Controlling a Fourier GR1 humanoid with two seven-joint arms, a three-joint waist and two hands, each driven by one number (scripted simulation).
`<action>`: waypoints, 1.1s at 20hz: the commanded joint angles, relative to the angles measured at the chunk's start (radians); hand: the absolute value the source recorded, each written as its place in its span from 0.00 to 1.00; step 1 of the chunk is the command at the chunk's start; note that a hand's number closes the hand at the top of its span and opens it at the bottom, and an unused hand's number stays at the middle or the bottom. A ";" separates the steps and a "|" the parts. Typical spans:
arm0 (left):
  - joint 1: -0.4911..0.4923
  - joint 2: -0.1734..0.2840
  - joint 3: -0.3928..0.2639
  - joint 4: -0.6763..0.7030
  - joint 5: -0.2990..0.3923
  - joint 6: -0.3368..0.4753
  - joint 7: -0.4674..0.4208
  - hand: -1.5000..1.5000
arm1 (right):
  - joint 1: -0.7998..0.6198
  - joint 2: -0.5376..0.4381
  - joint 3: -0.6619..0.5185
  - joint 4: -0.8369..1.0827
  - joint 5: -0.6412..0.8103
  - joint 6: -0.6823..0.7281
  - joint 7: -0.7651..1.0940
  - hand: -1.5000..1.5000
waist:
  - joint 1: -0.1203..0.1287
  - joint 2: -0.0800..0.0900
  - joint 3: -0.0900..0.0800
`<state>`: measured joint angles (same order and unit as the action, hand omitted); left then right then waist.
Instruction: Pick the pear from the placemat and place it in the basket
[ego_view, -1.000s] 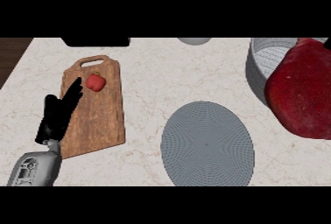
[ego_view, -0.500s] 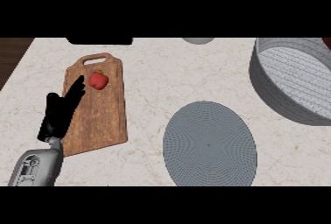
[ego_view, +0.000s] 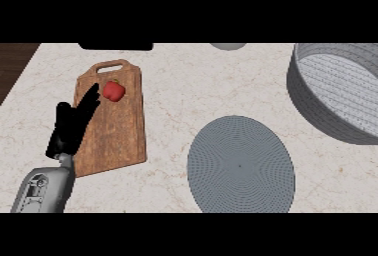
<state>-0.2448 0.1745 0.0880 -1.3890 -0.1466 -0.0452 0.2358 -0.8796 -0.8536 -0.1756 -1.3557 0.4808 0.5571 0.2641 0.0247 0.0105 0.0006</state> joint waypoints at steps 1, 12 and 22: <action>0.000 -0.009 -0.001 0.048 -0.007 0.002 -0.048 0.50 | -0.007 -0.025 0.028 0.220 0.099 -0.100 -0.207 1.00 | 0.001 0.001 -0.001; 0.016 -0.007 0.005 0.004 0.013 -0.016 -0.011 0.50 | -0.115 -0.029 0.062 0.669 0.212 -0.222 -0.582 1.00 | 0.008 0.000 0.000; -0.009 0.008 0.012 0.012 0.003 -0.016 -0.013 0.50 | -0.127 0.075 0.002 0.950 0.196 -0.261 -0.609 0.00 | 0.007 0.001 0.000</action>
<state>-0.2494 0.1707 0.0896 -1.3818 -0.1556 -0.0448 0.2248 -1.0017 -0.8086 -0.1492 -0.5017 0.6854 0.3040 -0.3341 0.0323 0.0114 0.0010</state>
